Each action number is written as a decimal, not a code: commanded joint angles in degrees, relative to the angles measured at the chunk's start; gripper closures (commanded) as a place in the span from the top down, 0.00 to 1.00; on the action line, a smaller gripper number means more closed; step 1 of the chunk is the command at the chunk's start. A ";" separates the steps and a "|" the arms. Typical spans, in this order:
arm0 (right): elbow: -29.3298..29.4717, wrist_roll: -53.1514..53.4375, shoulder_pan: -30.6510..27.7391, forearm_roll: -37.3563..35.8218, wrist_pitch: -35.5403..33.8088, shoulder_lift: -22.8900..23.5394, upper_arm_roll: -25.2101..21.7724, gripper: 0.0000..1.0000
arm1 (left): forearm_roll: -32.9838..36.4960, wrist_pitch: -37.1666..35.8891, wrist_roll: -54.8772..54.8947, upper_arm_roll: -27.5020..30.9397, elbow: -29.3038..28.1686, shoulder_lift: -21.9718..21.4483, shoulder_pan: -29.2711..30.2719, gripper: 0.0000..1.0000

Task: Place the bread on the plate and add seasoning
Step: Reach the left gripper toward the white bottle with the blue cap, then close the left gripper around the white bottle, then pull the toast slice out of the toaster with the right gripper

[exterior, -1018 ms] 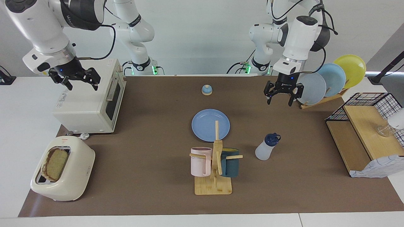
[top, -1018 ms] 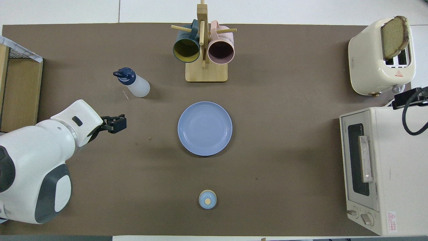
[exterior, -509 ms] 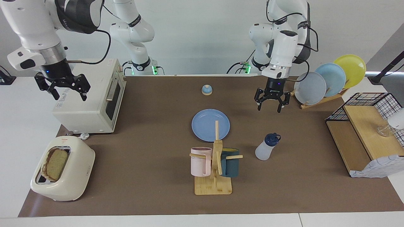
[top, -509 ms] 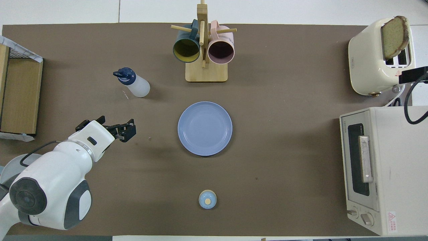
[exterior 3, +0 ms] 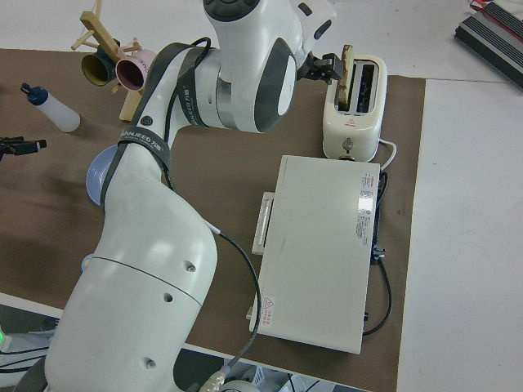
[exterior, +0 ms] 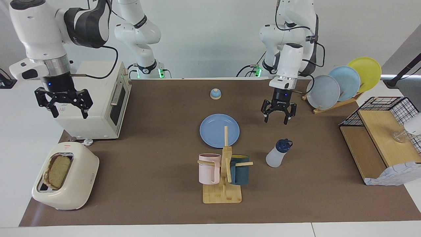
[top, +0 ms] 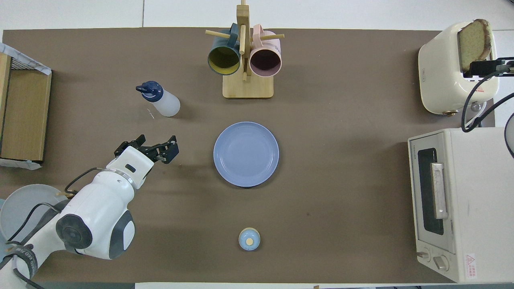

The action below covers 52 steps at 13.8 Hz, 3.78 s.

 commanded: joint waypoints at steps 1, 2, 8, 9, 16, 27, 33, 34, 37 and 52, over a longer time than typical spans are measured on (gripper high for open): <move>-0.05 0.24 -2.82 0.85 4.92 3.10 0.30 1.00 | -2.40 3.10 -0.18 0.51 3.08 4.19 -2.02 1.00; -0.05 0.33 -3.26 0.85 6.94 4.33 0.30 1.00 | -2.75 3.10 -0.18 0.52 3.52 4.46 -2.03 1.00; 0.39 0.33 -4.06 0.24 14.34 9.09 0.21 1.00 | -2.84 2.57 0.26 0.95 8.97 8.85 -2.12 1.00; 0.48 0.24 -4.06 0.15 15.91 10.05 0.21 1.00 | -2.84 2.49 0.26 0.95 9.58 9.12 -2.12 1.00; 2.06 -2.48 -4.59 -0.03 20.32 12.87 0.21 1.00 | -2.76 1.96 0.53 2.71 13.62 12.54 -2.20 1.00; 7.15 -10.36 -4.41 -7.82 16.74 15.77 0.65 0.06 | -5.92 0.64 -0.09 30.75 21.01 20.28 -28.65 1.00; 10.41 -12.85 -3.62 -10.75 10.33 15.07 1.00 0.00 | -8.47 5.12 -0.35 30.57 21.98 24.23 -29.36 1.00; 12.76 -13.46 -3.53 -10.66 5.86 14.37 1.27 0.00 | -8.99 5.47 -0.44 30.57 22.24 24.24 -29.36 1.00; 15.95 -13.65 -2.39 -10.66 -5.05 10.95 3.64 0.00 | -9.17 6.00 -0.62 30.49 22.24 24.24 -29.36 1.00; 1.46 25.06 28.53 3.93 -10.56 -1.29 5.49 0.00 | -9.17 4.51 -0.18 30.49 21.98 23.97 -29.71 0.00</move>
